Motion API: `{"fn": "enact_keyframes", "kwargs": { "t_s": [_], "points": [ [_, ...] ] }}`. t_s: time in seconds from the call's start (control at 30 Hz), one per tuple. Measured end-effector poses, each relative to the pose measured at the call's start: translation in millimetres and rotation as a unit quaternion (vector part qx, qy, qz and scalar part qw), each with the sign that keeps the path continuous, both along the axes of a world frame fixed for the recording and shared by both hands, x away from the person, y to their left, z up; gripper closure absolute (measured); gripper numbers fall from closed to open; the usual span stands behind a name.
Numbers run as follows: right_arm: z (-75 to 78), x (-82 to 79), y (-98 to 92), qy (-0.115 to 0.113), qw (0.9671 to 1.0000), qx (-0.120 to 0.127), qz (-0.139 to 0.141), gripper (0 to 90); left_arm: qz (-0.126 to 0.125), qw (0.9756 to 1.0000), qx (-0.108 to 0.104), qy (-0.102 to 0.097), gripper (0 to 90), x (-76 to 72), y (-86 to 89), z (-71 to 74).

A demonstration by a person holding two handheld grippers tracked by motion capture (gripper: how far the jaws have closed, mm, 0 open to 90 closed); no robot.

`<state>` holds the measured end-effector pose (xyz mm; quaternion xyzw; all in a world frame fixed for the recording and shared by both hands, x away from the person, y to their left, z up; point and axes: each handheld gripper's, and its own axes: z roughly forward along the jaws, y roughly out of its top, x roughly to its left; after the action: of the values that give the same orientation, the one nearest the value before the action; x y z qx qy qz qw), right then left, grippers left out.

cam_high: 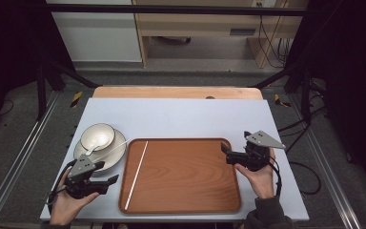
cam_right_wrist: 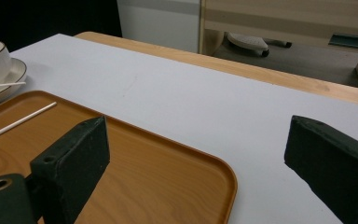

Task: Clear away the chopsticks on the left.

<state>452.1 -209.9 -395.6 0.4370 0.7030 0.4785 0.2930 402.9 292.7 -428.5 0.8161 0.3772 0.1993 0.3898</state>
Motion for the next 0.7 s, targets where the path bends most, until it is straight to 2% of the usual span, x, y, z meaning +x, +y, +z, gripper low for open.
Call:
{"fn": "enact_keyframes", "kwargs": {
  "t_s": [0.2, 0.33, 0.47, 0.7],
  "points": [
    [-0.3, 0.0, -1.8, 0.0, 1.0, 0.003, -0.002, 6.8, 0.034, 0.9992, 0.012, 0.014, 27.0, 7.6, 28.6, -10.5],
    [-1.0, 0.6, -0.8, 0.002, 1.0, -0.001, -0.001, 6.8, 0.053, 0.9985, 0.002, 0.011, 27.9, 12.3, 40.8, -9.9],
    [-1.0, 0.7, 0.2, 0.002, 1.0, -0.002, 0.0, 6.8, 0.05, 0.9986, 0.018, 0.006, 31.4, 24.3, 46.5, -9.2],
    [-1.5, 1.2, 0.8, 0.004, 1.0, -0.004, 0.0, 6.9, 0.043, 0.998, 0.042, 0.018, 43.0, 42.6, 54.1, -14.5]
  ]
}}
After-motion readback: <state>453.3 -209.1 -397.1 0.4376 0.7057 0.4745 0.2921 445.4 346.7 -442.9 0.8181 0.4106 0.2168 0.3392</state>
